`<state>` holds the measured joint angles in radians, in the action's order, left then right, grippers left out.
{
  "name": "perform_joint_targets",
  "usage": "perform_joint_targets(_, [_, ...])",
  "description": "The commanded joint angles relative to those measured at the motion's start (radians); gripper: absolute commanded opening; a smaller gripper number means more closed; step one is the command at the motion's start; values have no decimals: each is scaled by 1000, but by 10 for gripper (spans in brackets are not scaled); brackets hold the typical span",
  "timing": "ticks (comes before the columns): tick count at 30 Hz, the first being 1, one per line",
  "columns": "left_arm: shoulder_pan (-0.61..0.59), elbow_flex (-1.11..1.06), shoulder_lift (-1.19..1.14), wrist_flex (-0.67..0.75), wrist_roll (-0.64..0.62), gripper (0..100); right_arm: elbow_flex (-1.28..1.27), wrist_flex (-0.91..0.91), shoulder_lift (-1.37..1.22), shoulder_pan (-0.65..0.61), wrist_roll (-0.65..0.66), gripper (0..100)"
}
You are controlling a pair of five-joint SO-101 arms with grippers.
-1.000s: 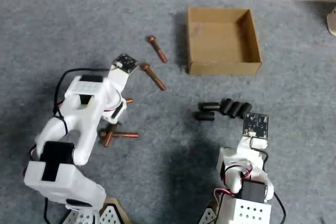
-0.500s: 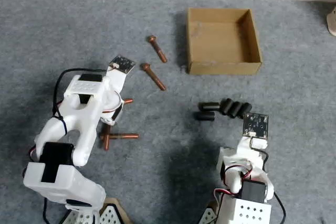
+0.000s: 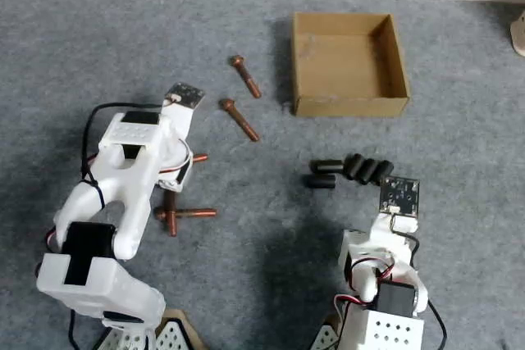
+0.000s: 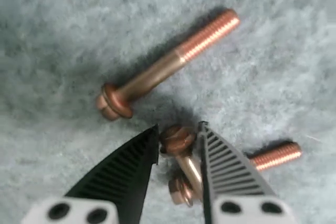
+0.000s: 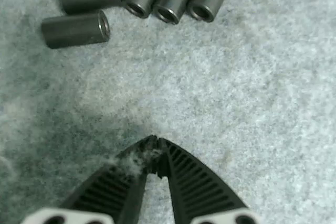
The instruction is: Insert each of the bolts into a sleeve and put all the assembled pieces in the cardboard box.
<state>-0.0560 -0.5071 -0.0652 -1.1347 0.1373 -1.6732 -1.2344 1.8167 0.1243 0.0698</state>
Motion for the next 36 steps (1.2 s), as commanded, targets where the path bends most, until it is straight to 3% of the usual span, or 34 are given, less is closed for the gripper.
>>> perform_joint_targets(1, [-4, 47, 56, -15, -38, 160, -157, -1, 8, 2, 2, 5])
perform_joint_targets(7, [-10, 47, 56, -14, -43, 161, -157, -1, 8, 4, 2, 5])
perform_joint_targets(22, [-7, 38, 56, -98, -419, 165, -157, -1, 8, 4, 2, 5])
perform_joint_targets(36, [48, -19, 48, -58, -443, 161, -157, -1, 8, 4, 5, 5])
